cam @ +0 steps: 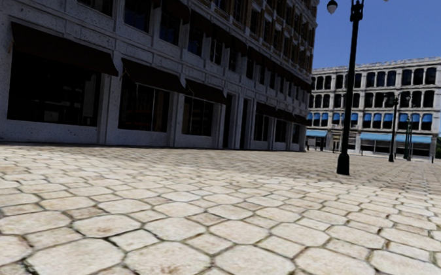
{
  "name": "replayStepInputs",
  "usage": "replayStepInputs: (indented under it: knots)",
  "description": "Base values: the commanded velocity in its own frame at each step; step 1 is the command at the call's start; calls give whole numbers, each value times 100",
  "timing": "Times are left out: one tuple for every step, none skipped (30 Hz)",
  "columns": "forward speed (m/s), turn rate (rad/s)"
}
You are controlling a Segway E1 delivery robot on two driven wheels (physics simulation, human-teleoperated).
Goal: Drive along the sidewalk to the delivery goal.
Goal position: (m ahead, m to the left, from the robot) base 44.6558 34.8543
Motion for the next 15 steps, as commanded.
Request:
replayStepInputs:
  knots:
    - [200,48]
    - [200,48]
    - [200,48]
    - [200,48]
    - [200,48]
    - [200,48]
    - [200,49]
    - [200,49]
    - [200,49]
    - [200,49]
    - [200,49]
    - [200,49]
    - [200,49]
    - [200,50]
    - [200,53]
